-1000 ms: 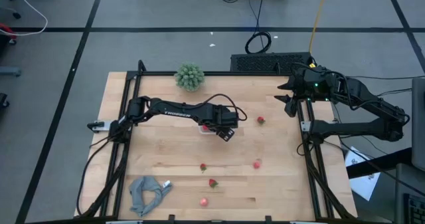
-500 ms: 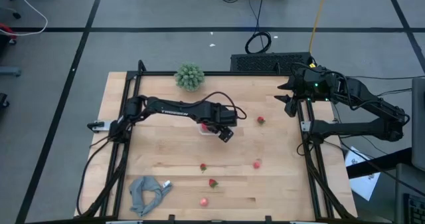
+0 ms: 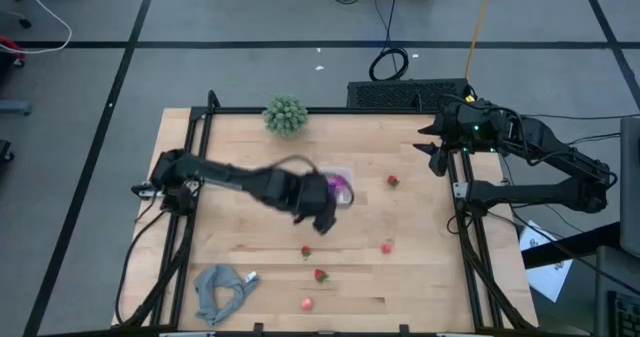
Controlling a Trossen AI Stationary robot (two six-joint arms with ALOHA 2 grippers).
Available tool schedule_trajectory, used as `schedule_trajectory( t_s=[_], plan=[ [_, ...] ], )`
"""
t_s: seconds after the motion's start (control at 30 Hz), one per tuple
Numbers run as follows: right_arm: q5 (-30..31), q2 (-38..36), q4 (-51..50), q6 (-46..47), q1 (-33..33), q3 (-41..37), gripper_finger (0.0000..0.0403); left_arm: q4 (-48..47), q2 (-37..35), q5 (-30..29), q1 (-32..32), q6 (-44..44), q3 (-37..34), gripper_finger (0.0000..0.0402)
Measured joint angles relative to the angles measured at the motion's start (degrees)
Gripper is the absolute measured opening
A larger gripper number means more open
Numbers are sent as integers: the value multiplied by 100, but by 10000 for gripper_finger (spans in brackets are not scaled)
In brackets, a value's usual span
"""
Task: Pick and placing Produce into tupperware
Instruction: Put the top left strawberry into the bin
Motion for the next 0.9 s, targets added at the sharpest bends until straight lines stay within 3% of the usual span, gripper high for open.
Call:
schedule_trajectory(
  t_s=[0.23, 0.37, 0.6, 0.9],
  plan=[
    [0, 0, -66, 51, 0, 0, 193, -324, 258, 23, -1160, -232, -12, 381],
    [-1, 0, -68, 166, 0, 0, 193, 89, 398, -521, -1521, 171, -13, 381],
    [-2, 0, -68, 431, 1, 0, 193, 855, 597, -753, -1662, 1176, -7, 381],
    [-2, 2, -69, 452, 2, 0, 193, 712, 1007, -787, -1651, 806, -9, 381]
  ],
)
